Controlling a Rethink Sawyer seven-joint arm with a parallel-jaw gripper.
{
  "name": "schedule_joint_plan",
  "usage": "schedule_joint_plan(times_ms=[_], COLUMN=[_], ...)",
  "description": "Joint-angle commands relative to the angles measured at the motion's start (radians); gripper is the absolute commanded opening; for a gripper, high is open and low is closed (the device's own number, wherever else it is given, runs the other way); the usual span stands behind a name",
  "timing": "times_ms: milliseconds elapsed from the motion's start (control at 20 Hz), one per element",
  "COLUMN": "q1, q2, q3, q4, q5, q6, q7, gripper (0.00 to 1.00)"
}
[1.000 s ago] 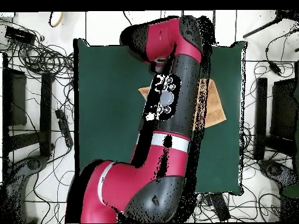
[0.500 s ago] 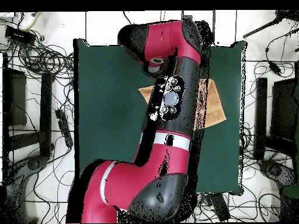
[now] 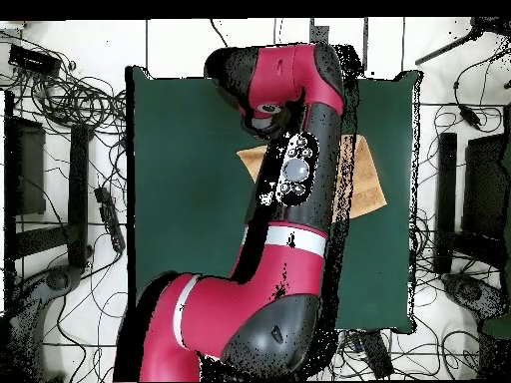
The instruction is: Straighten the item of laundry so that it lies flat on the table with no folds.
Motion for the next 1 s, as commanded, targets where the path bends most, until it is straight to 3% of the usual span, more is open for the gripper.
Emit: schedule_joint_plan(times_ms=[50, 850, 1000], q1=[0.006, -0.016, -0.01], q2=[0.098, 0.168, 0.165], q3=[0.134, 0.162, 0.171], q4=[0.12, 0.09, 0.123], q5=[0.053, 0.094, 0.104], q6=[0.021, -0.042, -0.047], q7=[0.154, 0.25, 0.276], gripper=[1.0, 1.0, 1.0])
